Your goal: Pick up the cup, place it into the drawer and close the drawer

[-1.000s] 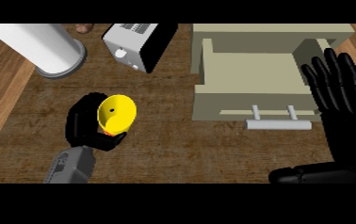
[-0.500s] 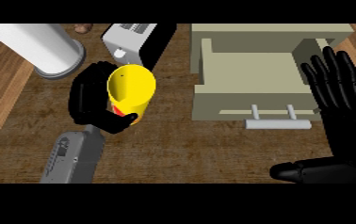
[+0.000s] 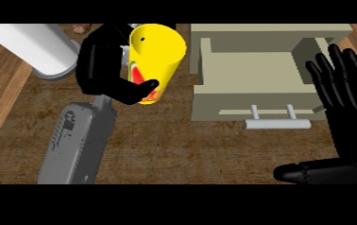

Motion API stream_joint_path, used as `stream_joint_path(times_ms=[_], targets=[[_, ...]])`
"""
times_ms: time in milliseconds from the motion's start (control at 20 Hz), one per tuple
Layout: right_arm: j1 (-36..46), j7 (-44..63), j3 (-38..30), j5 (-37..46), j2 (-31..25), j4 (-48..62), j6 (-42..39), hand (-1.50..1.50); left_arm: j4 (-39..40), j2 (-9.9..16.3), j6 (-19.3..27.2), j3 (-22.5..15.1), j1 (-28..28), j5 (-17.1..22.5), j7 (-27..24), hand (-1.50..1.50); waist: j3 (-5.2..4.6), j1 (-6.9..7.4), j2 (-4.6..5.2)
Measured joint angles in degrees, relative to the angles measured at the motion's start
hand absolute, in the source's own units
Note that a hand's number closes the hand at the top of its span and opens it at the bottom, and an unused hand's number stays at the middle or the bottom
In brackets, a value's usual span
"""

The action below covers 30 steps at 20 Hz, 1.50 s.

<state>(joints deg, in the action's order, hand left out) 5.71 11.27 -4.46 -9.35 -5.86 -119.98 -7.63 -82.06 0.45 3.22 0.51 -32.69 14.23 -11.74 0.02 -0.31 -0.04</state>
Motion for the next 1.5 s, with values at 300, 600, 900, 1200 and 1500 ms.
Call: stream_joint_path(times_ms=[300, 600, 900, 1200, 1500], targets=[[-1.45, -1.01, 0.15, 0.22, 0.46, -0.02, -0.25, -1.50, 4.71, -0.33, 5.73, -2.06, -8.56, -2.48, 2.26, 1.50, 0.00, -0.17, 0.03], [-0.74, -0.70, -0.05, 0.03, 0.33, 0.54, -0.25, -1.50, 13.21, -0.18, 8.23, -2.64, -17.35, -2.38, 2.88, 1.50, 0.00, -0.37, 0.10], [-0.22, -1.94, -1.94, -1.29, -0.83, 2.18, -1.51, -1.50, 22.73, -0.38, 12.91, -5.74, -24.73, -1.36, 1.94, 1.50, 0.01, -0.68, 0.17], [0.13, -3.62, -1.48, -0.78, -0.43, 4.27, -2.00, -1.50, 33.14, -0.43, 15.67, -8.13, -30.71, 2.90, -1.51, 1.50, 0.01, -1.14, 0.29], [-1.04, -4.00, -1.44, -1.19, -0.28, 3.36, -2.45, -1.50, 43.03, -0.44, 17.93, -12.07, -35.17, 8.45, -5.54, 1.50, 0.02, -1.91, 0.45]])
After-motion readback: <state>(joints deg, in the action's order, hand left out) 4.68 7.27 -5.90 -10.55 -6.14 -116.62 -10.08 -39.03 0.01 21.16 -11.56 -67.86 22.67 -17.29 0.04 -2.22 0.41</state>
